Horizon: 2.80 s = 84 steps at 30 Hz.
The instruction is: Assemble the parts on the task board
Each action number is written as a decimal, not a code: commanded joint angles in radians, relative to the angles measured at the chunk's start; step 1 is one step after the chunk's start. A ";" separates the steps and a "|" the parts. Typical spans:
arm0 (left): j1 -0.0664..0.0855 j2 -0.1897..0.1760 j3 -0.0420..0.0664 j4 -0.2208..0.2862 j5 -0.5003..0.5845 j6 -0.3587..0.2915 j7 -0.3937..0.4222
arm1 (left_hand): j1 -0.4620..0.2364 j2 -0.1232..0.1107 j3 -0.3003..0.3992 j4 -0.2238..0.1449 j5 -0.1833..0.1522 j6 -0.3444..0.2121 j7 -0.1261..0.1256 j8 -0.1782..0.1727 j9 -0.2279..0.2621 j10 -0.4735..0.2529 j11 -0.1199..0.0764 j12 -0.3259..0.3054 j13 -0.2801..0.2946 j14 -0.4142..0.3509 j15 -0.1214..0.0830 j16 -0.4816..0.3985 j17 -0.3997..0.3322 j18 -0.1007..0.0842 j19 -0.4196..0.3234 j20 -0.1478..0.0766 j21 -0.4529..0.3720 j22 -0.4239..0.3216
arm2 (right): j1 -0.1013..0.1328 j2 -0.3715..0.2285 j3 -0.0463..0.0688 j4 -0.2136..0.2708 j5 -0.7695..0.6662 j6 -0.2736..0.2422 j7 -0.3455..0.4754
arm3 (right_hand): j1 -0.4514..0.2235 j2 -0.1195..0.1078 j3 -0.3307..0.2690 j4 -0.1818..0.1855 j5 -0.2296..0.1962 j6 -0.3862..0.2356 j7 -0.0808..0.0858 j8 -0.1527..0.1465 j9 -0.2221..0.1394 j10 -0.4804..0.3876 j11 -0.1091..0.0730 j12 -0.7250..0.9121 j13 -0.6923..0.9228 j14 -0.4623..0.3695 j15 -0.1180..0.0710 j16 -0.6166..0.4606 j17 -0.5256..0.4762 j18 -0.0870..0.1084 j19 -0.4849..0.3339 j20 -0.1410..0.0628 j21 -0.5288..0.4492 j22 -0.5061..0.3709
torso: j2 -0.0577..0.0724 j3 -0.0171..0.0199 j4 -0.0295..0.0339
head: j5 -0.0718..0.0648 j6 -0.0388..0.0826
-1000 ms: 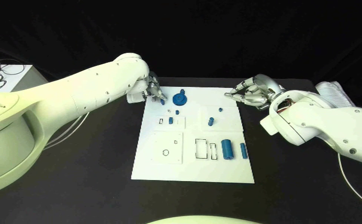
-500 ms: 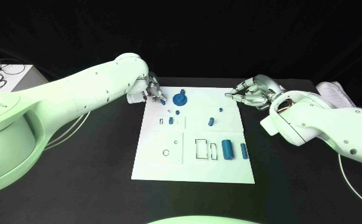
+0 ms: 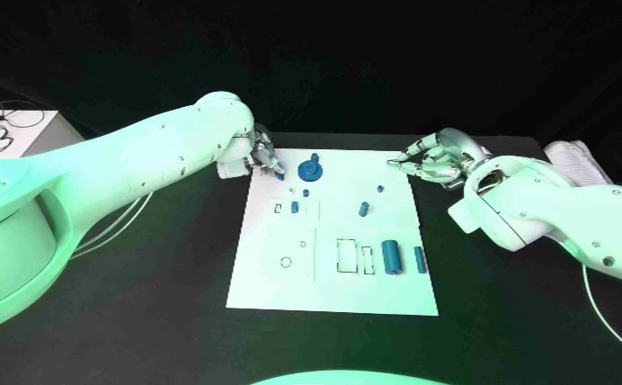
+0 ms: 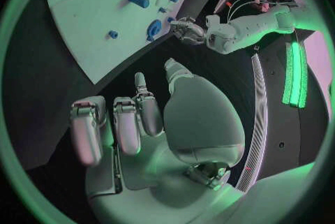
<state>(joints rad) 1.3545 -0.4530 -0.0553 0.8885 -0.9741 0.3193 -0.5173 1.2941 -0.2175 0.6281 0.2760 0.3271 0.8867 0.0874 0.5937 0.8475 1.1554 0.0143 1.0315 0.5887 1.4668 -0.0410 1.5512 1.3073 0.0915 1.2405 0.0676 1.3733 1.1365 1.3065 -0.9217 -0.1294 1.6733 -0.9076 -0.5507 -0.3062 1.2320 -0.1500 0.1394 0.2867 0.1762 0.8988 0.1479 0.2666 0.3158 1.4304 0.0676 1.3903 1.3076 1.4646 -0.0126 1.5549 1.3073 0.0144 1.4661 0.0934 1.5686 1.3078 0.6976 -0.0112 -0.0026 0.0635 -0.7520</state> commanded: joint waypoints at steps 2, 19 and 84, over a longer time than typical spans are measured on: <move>0.000 -0.023 0.001 0.036 0.044 -0.080 0.048 | -0.026 -0.026 0.209 -0.211 0.073 0.027 -0.007 0.002 0.002 0.037 -0.013 0.015 0.025 0.099 -0.011 0.013 0.250 0.001 0.028 -0.007 0.022 0.036 | -0.001 -0.001 0.000 0.002 -0.009 -0.001 0.012 | 0.004 0.007 -0.007 -0.001 -0.001 -0.007 0.000 0.002 -0.001 -0.004 -0.002 -0.001 0.111 0.095 0.005 -0.005 0.222 -0.012 0.101 0.003 -0.005 0.258 | -0.002 -0.0006 0.0016 | 0.001 -0.001; -0.001 -0.204 0.000 0.304 0.095 -0.193 0.066 | -0.078 -0.055 0.225 -0.260 0.215 0.087 -0.029 -0.015 -0.002 0.107 -0.033 0.035 0.075 0.104 -0.029 0.020 0.263 -0.011 0.075 -0.024 0.056 0.096 | -0.001 -0.009 0.000 0.000 -0.005 -0.003 0.015 | 0.005 0.008 -0.009 -0.001 -0.001 -0.007 0.000 0.002 -0.001 -0.003 -0.002 0.001 0.112 0.095 0.005 -0.005 0.222 -0.012 0.101 0.003 -0.005 0.258 | -0.011 -0.0027 0.0090 | 0.006 -0.013; -0.060 -0.256 -0.026 0.433 -0.109 -0.104 0.053 | -0.083 -0.058 0.228 -0.268 0.221 0.096 -0.032 -0.019 -0.004 0.113 -0.036 0.034 0.079 0.104 -0.031 0.020 0.263 -0.010 0.072 -0.026 0.055 0.092 | -0.002 -0.015 0.000 0.001 -0.002 -0.008 0.020 | 0.007 0.010 -0.010 -0.001 -0.001 -0.006 0.000 0.003 -0.001 -0.003 -0.002 0.000 0.111 0.095 0.005 -0.005 0.221 -0.013 0.101 0.002 -0.005 0.258 | -0.008 -0.0001 0.0055 | 0.015 -0.040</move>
<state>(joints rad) 1.2955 -0.7113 -0.0804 1.3212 -1.0765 0.2185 -0.4679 1.2112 -0.2806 0.6099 0.2578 0.5462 0.9731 0.0552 0.5804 0.8436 1.2641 -0.0196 1.0648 0.6683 1.4649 -0.0640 1.5674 1.3073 0.0916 1.3078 0.0431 1.4260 1.2290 1.3053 -0.9372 -0.1296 1.6729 -0.9054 -0.5601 -0.2973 1.2358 -0.1461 0.1339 0.2868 0.1762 0.8988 0.1479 0.2666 0.3158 1.4304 0.0676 1.3904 1.3074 1.4646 -0.0126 1.5549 1.3073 0.0144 1.4661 0.0934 1.5686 1.3079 0.6893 -0.0122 0.0022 0.0788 -0.7911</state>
